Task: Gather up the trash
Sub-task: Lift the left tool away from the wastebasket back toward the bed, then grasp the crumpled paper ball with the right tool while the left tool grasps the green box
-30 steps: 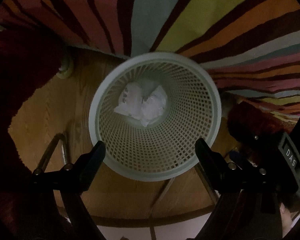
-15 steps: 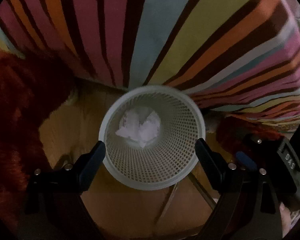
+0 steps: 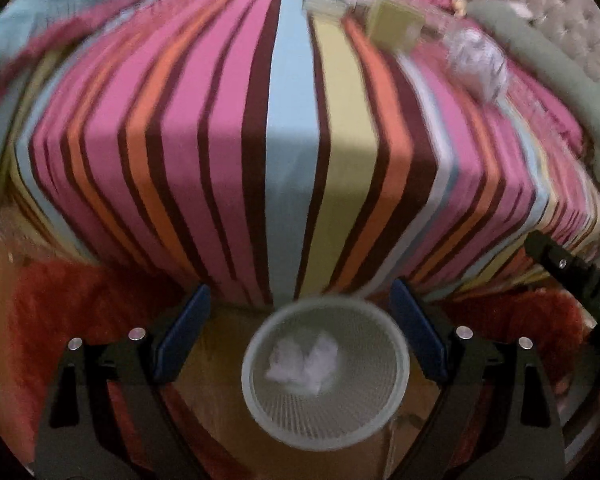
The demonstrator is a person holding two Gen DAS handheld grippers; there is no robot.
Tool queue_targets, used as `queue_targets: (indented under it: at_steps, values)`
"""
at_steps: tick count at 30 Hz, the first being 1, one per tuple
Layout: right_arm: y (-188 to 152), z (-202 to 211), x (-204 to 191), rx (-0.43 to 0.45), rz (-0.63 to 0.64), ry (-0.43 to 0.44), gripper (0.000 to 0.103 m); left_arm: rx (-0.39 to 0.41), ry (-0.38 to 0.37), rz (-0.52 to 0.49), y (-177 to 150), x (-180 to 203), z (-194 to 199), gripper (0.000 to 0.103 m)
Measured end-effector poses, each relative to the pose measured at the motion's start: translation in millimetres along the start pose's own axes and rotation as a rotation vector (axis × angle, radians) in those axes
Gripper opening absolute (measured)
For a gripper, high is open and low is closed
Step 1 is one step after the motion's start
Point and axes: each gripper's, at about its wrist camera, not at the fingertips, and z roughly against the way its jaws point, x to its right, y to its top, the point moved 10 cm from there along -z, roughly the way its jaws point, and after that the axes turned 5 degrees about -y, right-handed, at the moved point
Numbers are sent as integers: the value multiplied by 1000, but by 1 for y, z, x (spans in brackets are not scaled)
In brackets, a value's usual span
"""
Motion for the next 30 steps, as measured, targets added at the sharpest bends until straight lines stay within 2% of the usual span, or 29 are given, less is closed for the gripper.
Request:
queue_targets:
  at_steps: [2,5,9,12,16,19,30]
  values:
    - [15,6,-2,34,53,-44,95,47,-20,2,16,6,9,88]
    - [42,17,-6,152,111,-66,95,103,-16,-33,44,14,20,88]
    - [76,19,-13,222,169,-48,95,129,-56,-51,76,25,22,88]
    - [89,15,-16,223,184,-37,95,134,-82,-32,98,34,20,88]
    - [101,1,-28,181,199,28,95,147,-85,-42,128,47,16,88]
    - [105,-6,-33,162,223,37,95,143,-100,-52,150,59,9,88]
    - [120,-42,-41,95,302,60,95,72,-87,-50,198,79,-43,88]
